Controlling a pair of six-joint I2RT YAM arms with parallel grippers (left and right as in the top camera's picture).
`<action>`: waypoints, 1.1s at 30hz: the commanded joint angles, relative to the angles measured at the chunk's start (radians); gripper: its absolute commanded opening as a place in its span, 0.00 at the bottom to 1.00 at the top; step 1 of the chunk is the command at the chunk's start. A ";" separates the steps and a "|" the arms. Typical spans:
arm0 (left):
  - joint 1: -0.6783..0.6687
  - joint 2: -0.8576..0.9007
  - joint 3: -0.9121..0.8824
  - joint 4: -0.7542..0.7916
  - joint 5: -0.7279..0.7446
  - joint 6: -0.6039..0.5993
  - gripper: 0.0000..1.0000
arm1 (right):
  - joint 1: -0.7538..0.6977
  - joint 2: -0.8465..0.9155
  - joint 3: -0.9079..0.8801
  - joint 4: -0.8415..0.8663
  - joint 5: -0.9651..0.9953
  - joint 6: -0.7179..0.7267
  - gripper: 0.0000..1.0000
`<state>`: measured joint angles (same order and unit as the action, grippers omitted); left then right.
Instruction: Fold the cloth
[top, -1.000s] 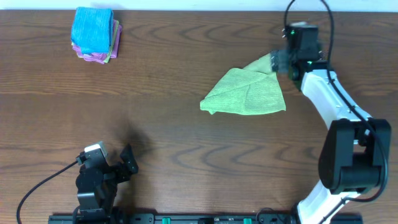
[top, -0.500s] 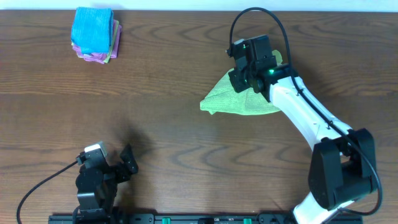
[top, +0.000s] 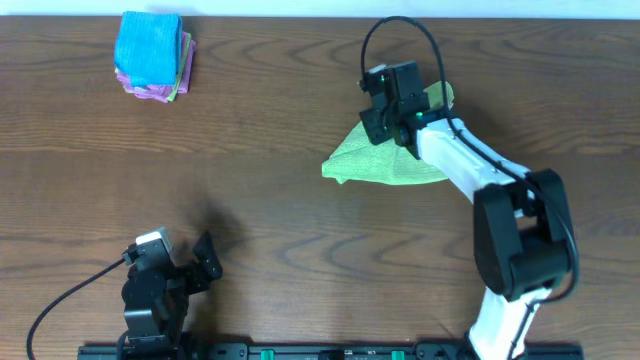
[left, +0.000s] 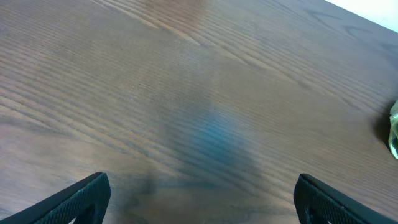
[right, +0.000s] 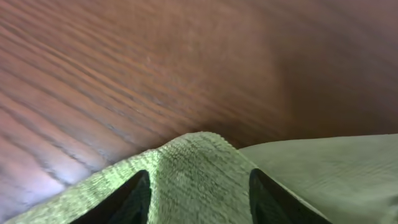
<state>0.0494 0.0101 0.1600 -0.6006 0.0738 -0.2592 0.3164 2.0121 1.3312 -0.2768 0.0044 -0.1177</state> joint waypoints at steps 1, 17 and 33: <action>-0.004 -0.006 -0.006 0.003 -0.011 -0.003 0.95 | -0.030 0.027 0.013 0.021 0.014 -0.003 0.42; -0.004 -0.006 -0.006 0.003 -0.011 -0.003 0.95 | -0.061 0.051 0.014 0.025 -0.034 -0.003 0.13; -0.004 -0.006 -0.006 0.003 -0.011 -0.003 0.96 | 0.035 0.049 0.119 -0.024 -0.035 -0.018 0.01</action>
<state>0.0494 0.0101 0.1600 -0.6006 0.0738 -0.2592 0.3351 2.0552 1.4223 -0.2863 -0.0269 -0.1211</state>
